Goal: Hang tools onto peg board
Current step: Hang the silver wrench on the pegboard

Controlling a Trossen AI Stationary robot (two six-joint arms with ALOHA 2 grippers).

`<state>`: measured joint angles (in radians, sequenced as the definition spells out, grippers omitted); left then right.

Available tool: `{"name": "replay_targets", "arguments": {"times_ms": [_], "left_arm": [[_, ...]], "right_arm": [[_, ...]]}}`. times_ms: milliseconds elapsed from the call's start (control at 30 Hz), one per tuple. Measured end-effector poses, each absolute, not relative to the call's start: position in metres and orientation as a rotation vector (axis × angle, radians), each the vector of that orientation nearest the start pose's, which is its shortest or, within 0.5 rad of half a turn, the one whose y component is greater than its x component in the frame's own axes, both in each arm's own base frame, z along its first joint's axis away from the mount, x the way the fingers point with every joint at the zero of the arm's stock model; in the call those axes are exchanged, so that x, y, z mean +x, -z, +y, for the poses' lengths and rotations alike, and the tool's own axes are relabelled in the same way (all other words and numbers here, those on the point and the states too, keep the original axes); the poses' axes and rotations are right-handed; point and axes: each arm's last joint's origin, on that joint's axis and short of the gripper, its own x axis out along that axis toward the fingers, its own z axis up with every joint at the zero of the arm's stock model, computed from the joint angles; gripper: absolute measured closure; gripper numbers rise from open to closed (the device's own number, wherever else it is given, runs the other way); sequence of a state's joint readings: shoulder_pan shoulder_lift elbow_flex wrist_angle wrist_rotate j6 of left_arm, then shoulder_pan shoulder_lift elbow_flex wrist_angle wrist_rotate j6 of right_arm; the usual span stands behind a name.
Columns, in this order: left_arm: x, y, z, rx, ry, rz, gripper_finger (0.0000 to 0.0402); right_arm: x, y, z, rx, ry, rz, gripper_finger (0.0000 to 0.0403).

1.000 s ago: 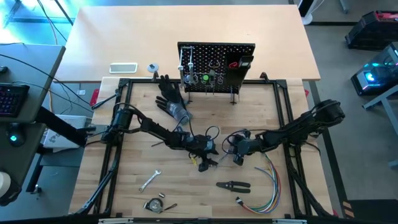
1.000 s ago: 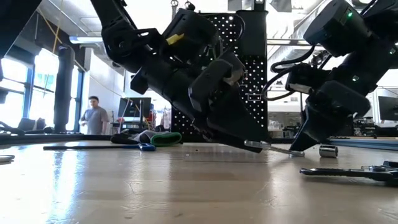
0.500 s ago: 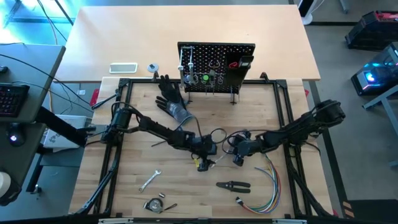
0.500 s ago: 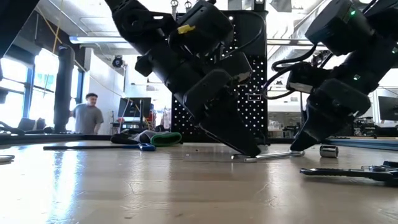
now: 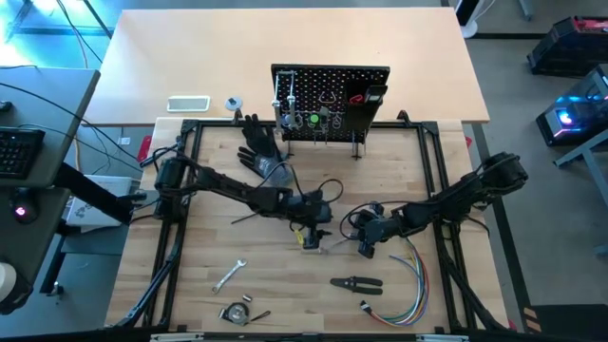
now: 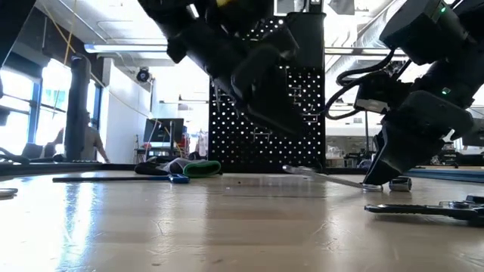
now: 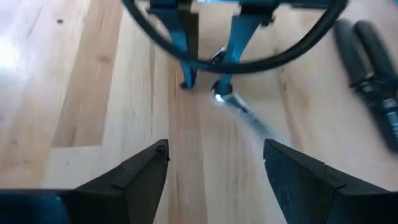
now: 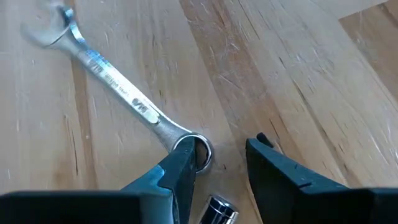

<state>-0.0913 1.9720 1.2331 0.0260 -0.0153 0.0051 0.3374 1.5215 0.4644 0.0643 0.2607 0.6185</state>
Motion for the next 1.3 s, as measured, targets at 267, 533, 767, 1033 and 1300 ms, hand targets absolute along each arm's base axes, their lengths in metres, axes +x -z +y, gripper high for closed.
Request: {"name": "replay_targets", "arguments": {"times_ms": [267,533,767,1033,1300], "left_arm": [[0.414,-0.162,-0.061,0.008,0.245,0.714,0.0147],[0.414,-0.140,-0.074,0.042,0.236,0.769,0.0147],[0.412,-0.133,-0.072,0.060,0.194,0.818,0.0147],[0.416,-0.106,-0.064,0.019,0.077,0.880,0.0147],[0.415,-0.101,-0.058,0.064,0.022,0.912,0.0214]], "right_arm": [[0.221,-0.100,0.071,0.312,0.260,0.924,0.0270],[0.223,-0.095,0.074,0.352,0.307,0.905,0.0270],[0.224,-0.095,0.076,0.353,0.321,0.867,0.0270],[0.226,-0.096,0.076,0.360,0.327,0.839,0.0270],[0.226,-0.097,0.076,0.363,0.335,0.829,0.0270]]}}
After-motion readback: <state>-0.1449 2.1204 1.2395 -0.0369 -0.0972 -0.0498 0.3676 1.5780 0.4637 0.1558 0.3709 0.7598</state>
